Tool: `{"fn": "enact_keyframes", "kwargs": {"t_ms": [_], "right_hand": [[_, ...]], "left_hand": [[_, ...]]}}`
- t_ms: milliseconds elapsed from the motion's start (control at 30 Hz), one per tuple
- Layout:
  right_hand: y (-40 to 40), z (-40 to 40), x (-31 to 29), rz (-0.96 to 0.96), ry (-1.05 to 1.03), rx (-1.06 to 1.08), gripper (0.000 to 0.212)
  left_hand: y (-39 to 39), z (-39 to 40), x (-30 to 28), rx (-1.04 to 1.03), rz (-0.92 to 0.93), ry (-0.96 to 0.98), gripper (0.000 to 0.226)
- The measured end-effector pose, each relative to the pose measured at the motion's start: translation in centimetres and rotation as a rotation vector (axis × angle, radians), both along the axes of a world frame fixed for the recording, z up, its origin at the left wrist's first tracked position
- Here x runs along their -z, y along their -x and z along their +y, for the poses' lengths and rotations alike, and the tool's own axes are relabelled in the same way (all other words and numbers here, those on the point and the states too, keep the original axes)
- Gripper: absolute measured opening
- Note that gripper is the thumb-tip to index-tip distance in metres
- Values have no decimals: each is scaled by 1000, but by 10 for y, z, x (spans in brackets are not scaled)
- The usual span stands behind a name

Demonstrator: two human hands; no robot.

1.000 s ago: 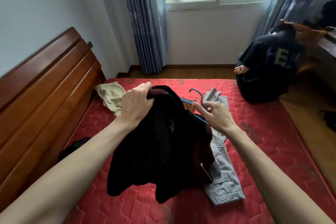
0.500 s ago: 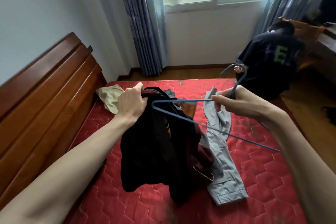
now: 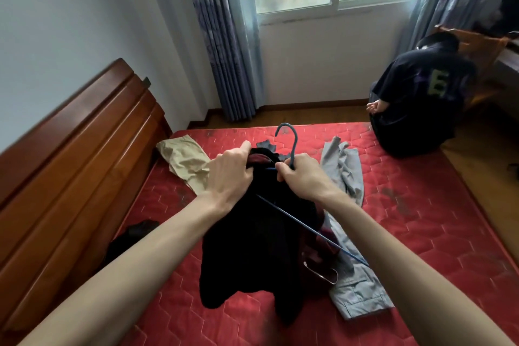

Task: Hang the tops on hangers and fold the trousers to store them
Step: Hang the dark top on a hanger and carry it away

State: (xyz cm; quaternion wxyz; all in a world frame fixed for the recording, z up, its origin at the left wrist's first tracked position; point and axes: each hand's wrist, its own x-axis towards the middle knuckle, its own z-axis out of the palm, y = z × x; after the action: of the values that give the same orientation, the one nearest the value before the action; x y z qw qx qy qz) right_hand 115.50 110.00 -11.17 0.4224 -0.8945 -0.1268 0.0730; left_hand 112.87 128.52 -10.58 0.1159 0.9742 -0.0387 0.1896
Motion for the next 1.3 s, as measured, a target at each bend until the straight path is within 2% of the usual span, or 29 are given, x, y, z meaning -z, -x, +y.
{"fn": "enact_keyframes", "kwargs": {"t_ms": [233, 333, 433, 567, 667, 733, 833, 967, 1100, 1200, 1233, 1300], "right_hand": [[18, 16, 26, -80, -220, 7, 46], [22, 9, 32, -165, -298, -10, 46], [24, 3, 32, -207, -383, -33, 45], [20, -8, 23, -227, -474, -87, 44], [14, -14, 14, -204, -526, -113, 44], [12, -17, 11, -192, -545, -126, 43], [14, -18, 12, -176, -521, -176, 43], [13, -18, 21, -110, -441, -254, 45], [8, -30, 26, -119, -365, -259, 47], [4, -54, 36, -154, -218, -206, 53], [3, -63, 41, -123, -188, -189, 56], [-1, -81, 53, 1, -279, -116, 67]], "left_hand": [[33, -10, 13, 25, 70, 55, 22], [48, -7, 16, 24, 16, -75, 29], [48, 6, 11, 139, -62, -122, 39], [37, 24, -16, 329, -52, -80, 35], [25, 27, -36, 424, -110, -234, 45], [16, 26, -43, 488, -121, -364, 41], [10, 20, -41, 561, -101, -432, 36], [14, 16, -24, 624, -121, -373, 26], [24, 22, -10, 522, -52, -320, 39], [30, 35, -11, 465, -77, -287, 42], [33, 41, -13, 447, -101, -282, 41], [37, 52, -19, 388, -124, -259, 43]]}}
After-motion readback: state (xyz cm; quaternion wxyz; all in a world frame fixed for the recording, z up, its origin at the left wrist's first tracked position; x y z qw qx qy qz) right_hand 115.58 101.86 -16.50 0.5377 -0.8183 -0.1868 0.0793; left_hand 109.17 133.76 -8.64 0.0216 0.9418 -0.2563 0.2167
